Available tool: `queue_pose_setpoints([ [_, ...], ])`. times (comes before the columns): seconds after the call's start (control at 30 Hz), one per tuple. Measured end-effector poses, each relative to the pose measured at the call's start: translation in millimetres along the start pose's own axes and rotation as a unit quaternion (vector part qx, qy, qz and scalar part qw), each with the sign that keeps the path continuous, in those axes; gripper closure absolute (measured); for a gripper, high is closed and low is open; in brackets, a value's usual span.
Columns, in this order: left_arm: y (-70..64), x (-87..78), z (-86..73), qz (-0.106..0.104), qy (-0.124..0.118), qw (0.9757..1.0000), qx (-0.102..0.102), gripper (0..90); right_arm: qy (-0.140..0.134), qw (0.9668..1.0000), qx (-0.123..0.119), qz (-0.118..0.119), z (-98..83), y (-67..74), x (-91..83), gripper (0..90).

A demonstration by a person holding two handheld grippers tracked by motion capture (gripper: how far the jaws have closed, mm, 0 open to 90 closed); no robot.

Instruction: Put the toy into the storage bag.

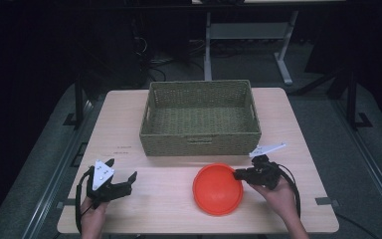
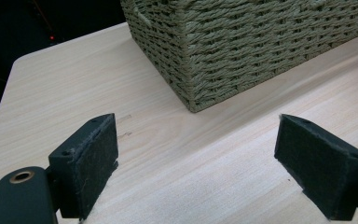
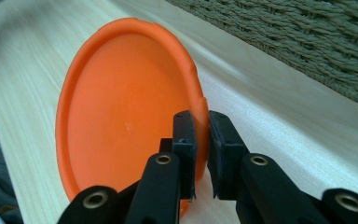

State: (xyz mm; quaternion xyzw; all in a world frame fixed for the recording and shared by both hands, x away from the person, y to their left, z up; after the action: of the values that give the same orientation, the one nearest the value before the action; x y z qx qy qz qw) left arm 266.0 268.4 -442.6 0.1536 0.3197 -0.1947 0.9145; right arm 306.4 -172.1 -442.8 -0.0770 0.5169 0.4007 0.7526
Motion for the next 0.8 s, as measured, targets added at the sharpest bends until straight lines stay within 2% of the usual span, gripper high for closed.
queue_pose_setpoints([
  [0.17,0.4,-0.1,0.2,0.001,-0.001,1.0000,0.001,12.8,0.011,0.9998,-0.003,-0.019,7.2,8.4,-4.1,82.0],
  [0.33,1.4,-0.8,-0.1,0.001,-0.004,1.0000,-0.001,12.8,0.019,0.9995,-0.018,-0.015,13.8,16.2,-11.8,82.1],
  [0.63,1.2,-1.1,-0.2,0.002,-0.004,1.0000,-0.001,12.8,0.002,0.9992,-0.038,-0.015,26.2,27.1,-35.2,82.3],
  [0.8,1.1,-0.8,-0.2,0.002,-0.004,1.0000,-0.001,12.8,-0.004,0.9991,-0.041,-0.015,31.8,29.1,-45.6,82.2],
])
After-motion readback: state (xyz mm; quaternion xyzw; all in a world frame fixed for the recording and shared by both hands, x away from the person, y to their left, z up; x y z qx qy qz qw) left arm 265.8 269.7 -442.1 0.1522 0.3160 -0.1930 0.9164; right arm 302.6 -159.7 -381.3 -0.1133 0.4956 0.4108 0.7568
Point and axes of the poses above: each handheld gripper's, and its own axes: x roughly forward along the jaws, z roughly out of its top, y roughly to its left, the point moved 2 cm from there along x, roughly forward along the jaws, and after that the axes turned 14 degrees about y, right-handed, at the moved point
